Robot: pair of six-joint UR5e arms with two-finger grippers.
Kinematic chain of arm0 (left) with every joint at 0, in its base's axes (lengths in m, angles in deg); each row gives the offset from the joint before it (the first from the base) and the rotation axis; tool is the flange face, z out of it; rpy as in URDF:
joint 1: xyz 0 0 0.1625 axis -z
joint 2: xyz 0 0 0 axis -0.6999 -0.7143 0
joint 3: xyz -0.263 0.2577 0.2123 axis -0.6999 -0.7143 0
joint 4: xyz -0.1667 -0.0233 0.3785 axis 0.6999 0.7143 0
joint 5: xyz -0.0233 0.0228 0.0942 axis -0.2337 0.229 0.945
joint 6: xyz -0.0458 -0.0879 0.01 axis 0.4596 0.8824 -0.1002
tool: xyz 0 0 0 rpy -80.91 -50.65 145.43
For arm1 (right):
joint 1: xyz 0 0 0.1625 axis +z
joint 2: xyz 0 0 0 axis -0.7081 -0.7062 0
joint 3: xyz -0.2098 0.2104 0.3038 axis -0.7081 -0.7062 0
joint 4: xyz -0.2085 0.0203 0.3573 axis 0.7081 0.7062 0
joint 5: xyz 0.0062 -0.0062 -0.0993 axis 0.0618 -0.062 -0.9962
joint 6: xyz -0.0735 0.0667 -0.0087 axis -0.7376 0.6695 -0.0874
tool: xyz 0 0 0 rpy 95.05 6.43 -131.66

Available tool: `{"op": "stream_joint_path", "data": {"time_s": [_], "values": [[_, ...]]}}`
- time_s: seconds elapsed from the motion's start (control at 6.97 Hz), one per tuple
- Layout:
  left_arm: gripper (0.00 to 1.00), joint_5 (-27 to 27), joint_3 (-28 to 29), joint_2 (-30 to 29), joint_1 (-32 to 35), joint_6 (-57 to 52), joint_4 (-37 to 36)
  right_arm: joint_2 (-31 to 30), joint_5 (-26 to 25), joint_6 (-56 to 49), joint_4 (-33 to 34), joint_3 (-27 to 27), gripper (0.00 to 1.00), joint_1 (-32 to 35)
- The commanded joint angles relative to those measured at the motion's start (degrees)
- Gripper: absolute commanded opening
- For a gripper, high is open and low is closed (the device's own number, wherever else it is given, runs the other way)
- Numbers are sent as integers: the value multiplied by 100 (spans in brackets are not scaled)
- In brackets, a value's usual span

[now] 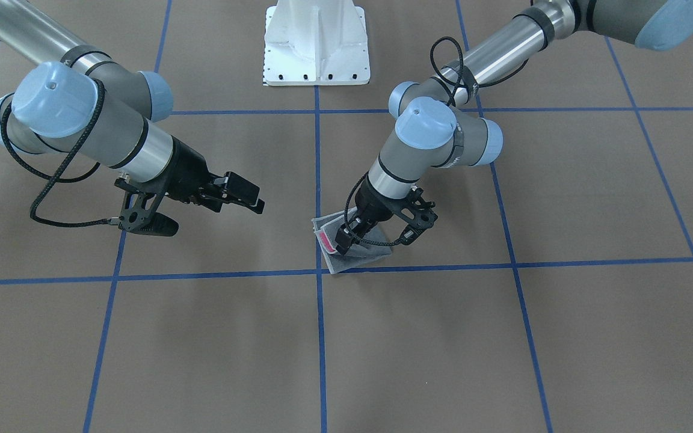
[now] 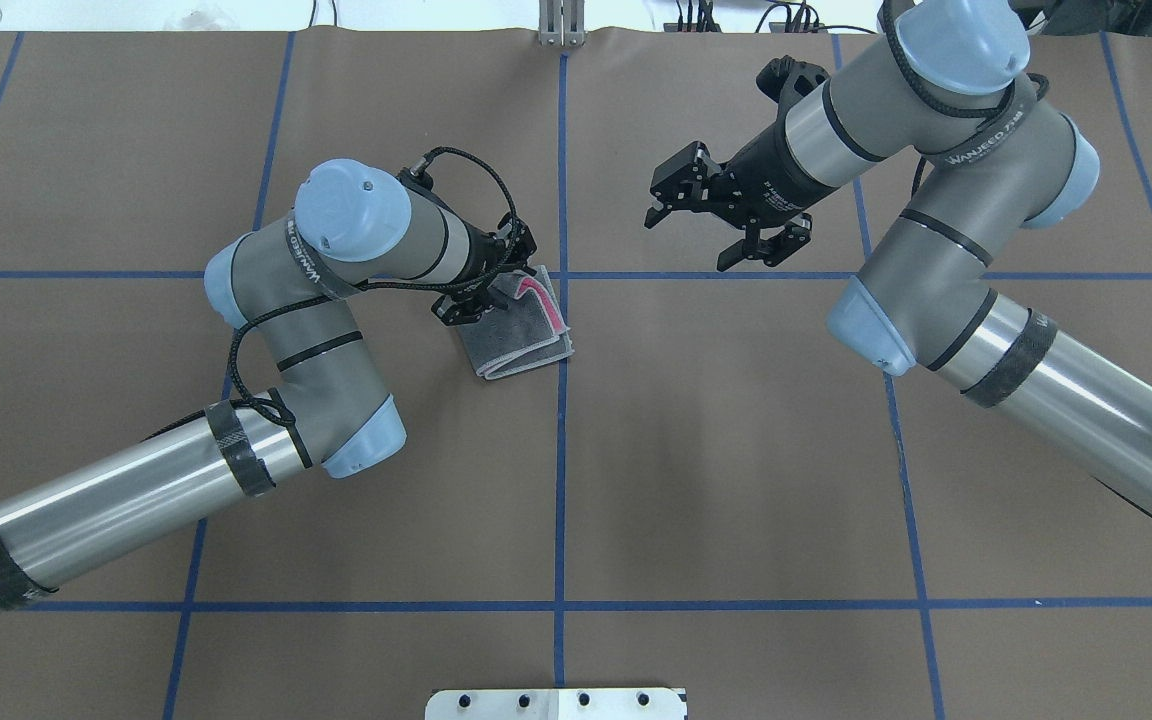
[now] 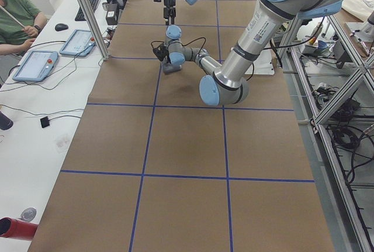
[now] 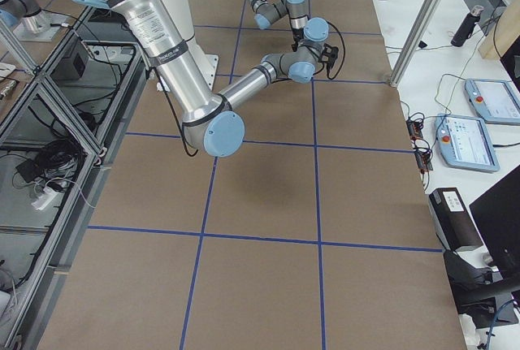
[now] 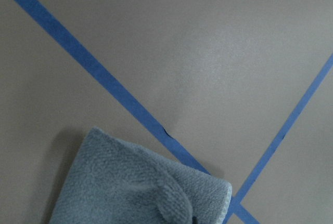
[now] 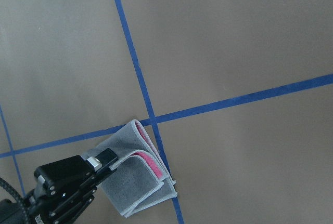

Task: Fold towel twice with both arms
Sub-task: 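Press the folded towel down with the left gripper and open it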

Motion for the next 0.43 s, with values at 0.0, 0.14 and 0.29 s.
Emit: {"op": "stream_joint_path", "data": {"time_s": [0.0,0.14,0.29], "values": [[100,0,2,-14,3,1,34,-11,-2,0,0,0,100,-3],[100,0,10,-14,3,-8,34,-11,-2,0,0,-9,100,-3],[100,9,63,-66,-6,-8,34,-11,-2,0,0,-9,100,-3]]}}
